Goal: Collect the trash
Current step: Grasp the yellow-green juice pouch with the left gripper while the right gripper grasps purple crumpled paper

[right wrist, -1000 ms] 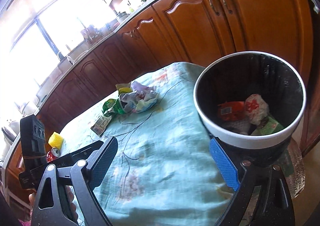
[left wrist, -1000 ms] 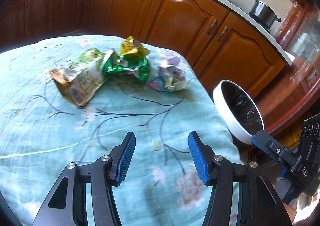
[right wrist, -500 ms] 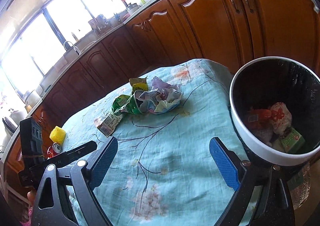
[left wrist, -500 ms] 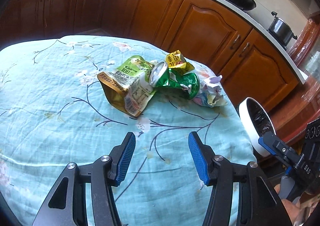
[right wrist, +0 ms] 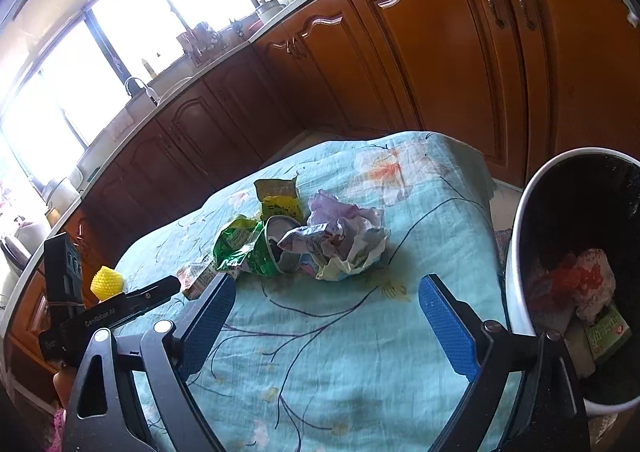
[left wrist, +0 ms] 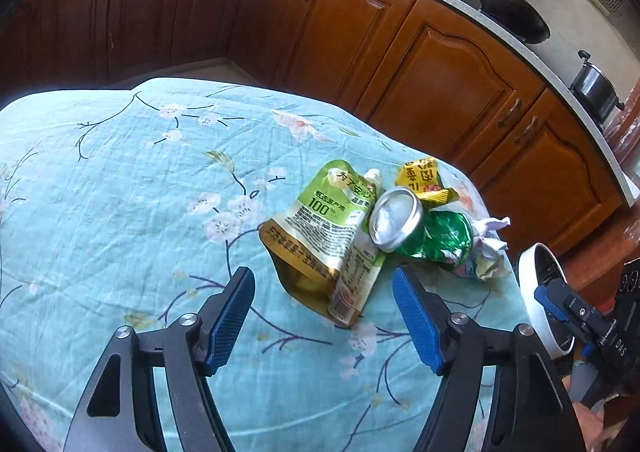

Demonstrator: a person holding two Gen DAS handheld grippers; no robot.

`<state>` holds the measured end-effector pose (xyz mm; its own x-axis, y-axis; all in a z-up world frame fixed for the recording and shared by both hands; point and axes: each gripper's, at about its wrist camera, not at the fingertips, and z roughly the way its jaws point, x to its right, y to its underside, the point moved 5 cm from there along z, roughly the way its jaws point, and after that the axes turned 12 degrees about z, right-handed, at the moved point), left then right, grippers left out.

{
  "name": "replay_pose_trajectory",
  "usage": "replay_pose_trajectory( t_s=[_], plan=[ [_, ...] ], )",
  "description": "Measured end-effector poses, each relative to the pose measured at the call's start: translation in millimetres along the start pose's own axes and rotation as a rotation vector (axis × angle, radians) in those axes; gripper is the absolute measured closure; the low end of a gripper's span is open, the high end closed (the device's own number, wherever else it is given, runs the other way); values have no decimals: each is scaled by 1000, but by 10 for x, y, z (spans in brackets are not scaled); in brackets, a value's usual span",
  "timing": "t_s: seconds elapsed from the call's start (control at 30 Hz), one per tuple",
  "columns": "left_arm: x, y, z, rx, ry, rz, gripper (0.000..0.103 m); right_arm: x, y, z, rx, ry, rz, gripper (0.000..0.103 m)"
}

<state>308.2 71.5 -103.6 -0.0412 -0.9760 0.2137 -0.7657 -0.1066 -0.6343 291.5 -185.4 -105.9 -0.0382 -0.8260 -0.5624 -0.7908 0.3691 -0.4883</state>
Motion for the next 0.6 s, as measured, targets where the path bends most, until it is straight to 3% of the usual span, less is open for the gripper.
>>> replay_pose_trajectory(
  t_s=[0.37,0.43,0.5,0.6],
  plan=[
    [-109,-212,501,-50,66,-34,29,96,-152,538,-77,10,44,10],
    [-76,-193,556,-47,62,-14,32,106,-155,584,-90,4,50,18],
    [-16,-184,576,-45,59,20,56,98,-135,601,-102,0,43,31],
    [58,-146,564,-33,53,65,63,37,-106,578,-94,22,7,51]
  ],
)
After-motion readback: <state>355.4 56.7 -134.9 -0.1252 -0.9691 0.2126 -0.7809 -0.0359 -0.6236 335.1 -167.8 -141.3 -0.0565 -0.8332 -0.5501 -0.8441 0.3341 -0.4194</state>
